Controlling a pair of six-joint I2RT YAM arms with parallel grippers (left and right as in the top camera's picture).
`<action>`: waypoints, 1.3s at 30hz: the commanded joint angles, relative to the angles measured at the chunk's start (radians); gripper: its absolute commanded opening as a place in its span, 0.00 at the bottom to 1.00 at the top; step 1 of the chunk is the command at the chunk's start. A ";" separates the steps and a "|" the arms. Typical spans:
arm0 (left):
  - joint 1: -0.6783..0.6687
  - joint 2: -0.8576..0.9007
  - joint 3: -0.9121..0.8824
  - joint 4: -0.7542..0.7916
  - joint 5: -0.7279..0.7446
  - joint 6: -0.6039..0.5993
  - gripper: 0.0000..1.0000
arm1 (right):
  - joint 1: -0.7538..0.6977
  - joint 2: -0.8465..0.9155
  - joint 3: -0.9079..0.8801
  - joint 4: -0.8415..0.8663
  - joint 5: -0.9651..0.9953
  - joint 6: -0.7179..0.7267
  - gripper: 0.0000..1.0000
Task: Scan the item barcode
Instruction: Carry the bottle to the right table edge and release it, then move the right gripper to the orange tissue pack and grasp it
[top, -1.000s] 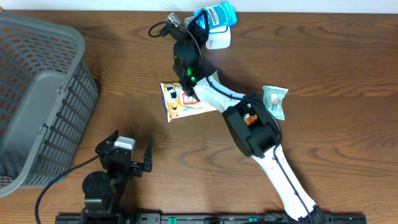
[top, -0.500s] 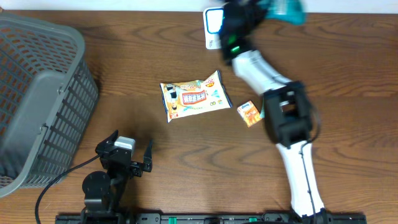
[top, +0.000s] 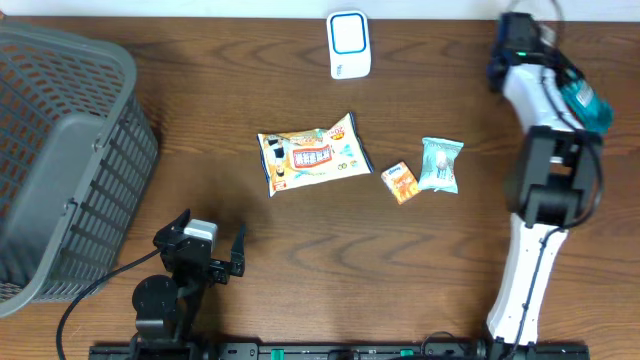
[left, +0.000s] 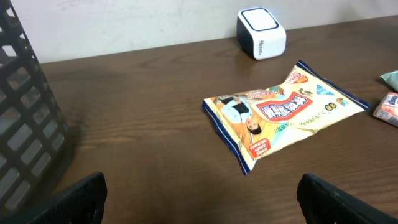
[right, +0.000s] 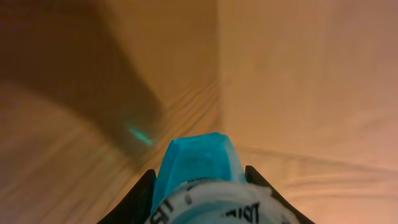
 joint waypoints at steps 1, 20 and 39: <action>0.005 -0.005 -0.015 -0.025 0.013 0.017 0.98 | -0.119 -0.028 0.019 -0.057 -0.077 0.220 0.01; 0.005 -0.005 -0.015 -0.025 0.013 0.017 0.98 | -0.425 -0.091 0.020 -0.245 -0.644 0.350 0.79; 0.005 -0.005 -0.015 -0.025 0.013 0.017 0.98 | -0.314 -0.568 0.020 -0.327 -1.662 0.593 0.99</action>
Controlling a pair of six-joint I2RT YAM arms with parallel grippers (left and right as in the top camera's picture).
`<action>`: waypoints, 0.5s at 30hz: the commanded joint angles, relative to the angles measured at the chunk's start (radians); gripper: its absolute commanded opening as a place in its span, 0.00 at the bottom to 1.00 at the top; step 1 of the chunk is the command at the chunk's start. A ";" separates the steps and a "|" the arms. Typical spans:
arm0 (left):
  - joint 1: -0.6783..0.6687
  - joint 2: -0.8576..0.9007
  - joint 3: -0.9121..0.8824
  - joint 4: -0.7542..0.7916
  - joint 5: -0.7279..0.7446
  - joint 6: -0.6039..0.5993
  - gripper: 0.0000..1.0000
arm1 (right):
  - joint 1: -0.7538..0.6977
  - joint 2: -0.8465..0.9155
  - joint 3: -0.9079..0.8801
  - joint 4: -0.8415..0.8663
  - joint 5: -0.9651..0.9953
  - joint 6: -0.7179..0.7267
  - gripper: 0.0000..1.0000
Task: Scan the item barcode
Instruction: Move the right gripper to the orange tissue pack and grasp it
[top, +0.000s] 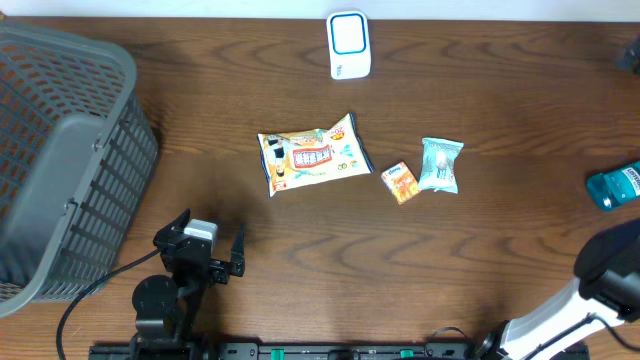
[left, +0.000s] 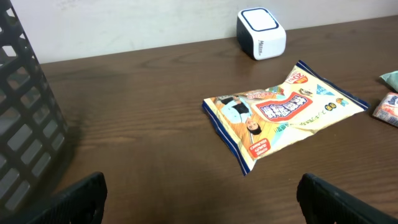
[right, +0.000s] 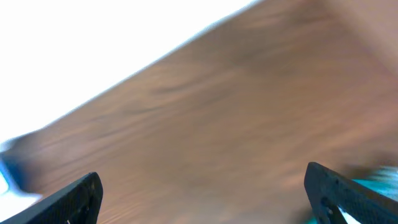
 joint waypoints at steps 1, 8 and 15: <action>0.005 -0.005 -0.015 -0.025 0.013 0.017 0.98 | 0.087 -0.051 0.006 -0.047 -0.309 0.078 0.99; 0.005 -0.005 -0.015 -0.025 0.013 0.017 0.98 | 0.331 -0.122 0.006 -0.200 -0.142 0.078 0.99; 0.005 -0.005 -0.015 -0.025 0.013 0.017 0.98 | 0.584 -0.083 -0.026 -0.365 -0.140 0.336 0.90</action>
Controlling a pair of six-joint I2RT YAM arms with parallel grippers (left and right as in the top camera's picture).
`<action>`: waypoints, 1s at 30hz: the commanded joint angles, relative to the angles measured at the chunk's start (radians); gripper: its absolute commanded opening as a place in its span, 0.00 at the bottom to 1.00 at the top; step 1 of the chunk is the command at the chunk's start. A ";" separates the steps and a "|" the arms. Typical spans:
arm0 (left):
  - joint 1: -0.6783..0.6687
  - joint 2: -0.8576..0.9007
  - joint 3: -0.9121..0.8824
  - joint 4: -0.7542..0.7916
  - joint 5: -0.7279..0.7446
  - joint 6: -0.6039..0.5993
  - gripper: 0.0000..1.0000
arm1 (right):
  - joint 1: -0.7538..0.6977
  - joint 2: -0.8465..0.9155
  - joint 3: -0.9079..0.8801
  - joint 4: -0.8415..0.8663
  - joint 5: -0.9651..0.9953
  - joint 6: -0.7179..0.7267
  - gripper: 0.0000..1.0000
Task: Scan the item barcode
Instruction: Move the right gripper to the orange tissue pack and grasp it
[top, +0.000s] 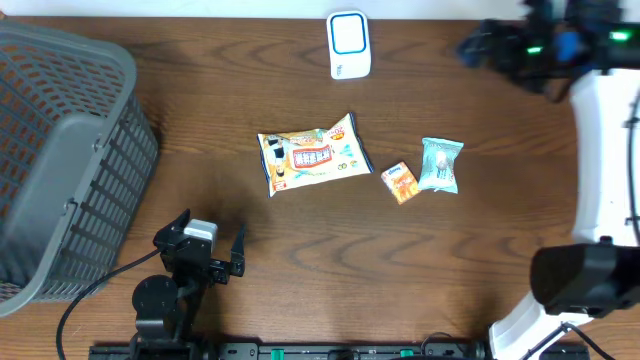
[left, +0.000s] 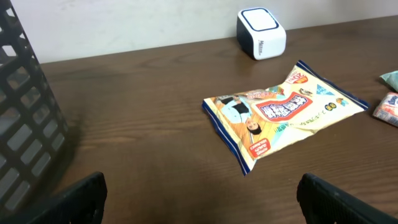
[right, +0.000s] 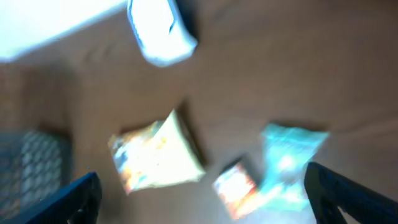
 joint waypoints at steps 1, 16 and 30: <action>0.005 -0.005 -0.015 -0.025 0.013 0.017 0.98 | 0.105 0.007 -0.030 -0.058 0.007 0.156 0.82; 0.005 -0.005 -0.015 -0.025 0.013 0.017 0.98 | 0.283 -0.199 -0.146 -0.414 0.603 0.516 0.81; 0.005 -0.005 -0.015 -0.025 0.013 0.017 0.98 | 0.293 -0.479 -1.107 0.522 0.184 0.780 0.86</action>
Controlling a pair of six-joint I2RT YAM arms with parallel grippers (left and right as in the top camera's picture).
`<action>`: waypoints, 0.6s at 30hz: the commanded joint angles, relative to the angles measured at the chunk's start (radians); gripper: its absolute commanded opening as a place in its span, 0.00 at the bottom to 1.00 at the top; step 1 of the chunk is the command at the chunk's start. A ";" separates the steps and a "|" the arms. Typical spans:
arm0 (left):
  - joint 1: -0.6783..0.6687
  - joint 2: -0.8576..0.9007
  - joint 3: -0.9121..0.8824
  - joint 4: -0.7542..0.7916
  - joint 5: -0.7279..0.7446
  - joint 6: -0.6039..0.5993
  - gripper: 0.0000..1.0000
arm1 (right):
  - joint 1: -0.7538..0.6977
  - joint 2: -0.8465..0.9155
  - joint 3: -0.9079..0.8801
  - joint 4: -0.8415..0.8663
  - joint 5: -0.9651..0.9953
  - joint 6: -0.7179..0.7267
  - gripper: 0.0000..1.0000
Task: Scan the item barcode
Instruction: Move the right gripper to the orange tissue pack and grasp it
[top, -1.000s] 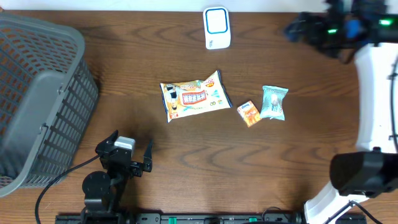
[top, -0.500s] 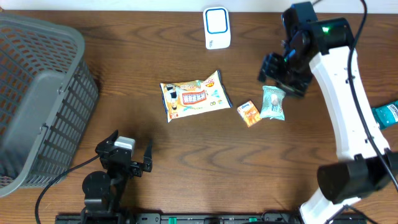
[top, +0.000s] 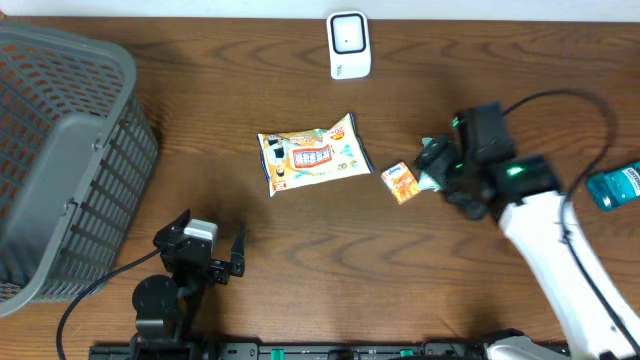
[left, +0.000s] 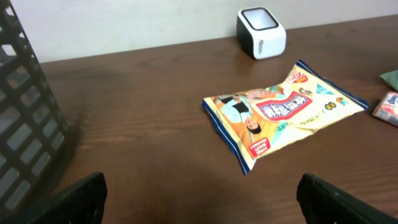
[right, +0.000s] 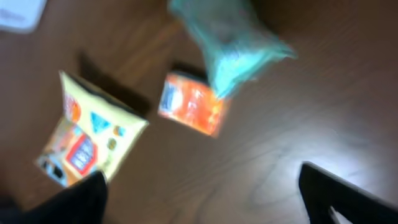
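The white barcode scanner (top: 349, 45) stands at the table's far edge, also in the left wrist view (left: 261, 32). A yellow snack bag (top: 313, 153) lies mid-table, with a small orange pack (top: 399, 183) and a teal pouch (right: 230, 37) to its right. My right gripper (top: 447, 172) hovers open and empty over the pouch and orange pack (right: 191, 104), hiding most of the pouch from above. My left gripper (top: 200, 255) rests open near the front left, facing the bag (left: 283, 112).
A large grey mesh basket (top: 60, 160) fills the left side of the table. A teal bottle (top: 612, 186) lies at the right edge. The right arm stretches from the front right across to the small items.
My right gripper has moved from the far right back corner, near the scanner, down to the teal pouch and orange pack. It is still open. The left arm has not moved.
My right gripper was shut on the teal bottle at the back right. Then the bottle lay at the table's right edge and the gripper was open. It was then near the scanner, and now hovers over the small packs.
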 joint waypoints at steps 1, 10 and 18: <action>0.005 -0.005 -0.016 -0.022 0.013 0.017 0.98 | 0.003 0.026 -0.177 0.199 -0.189 0.054 0.82; 0.005 -0.005 -0.016 -0.022 0.013 0.017 0.98 | 0.002 0.095 -0.286 0.376 -0.147 0.103 0.68; 0.005 -0.005 -0.016 -0.022 0.013 0.017 0.98 | 0.000 0.155 -0.287 0.400 -0.005 0.130 0.60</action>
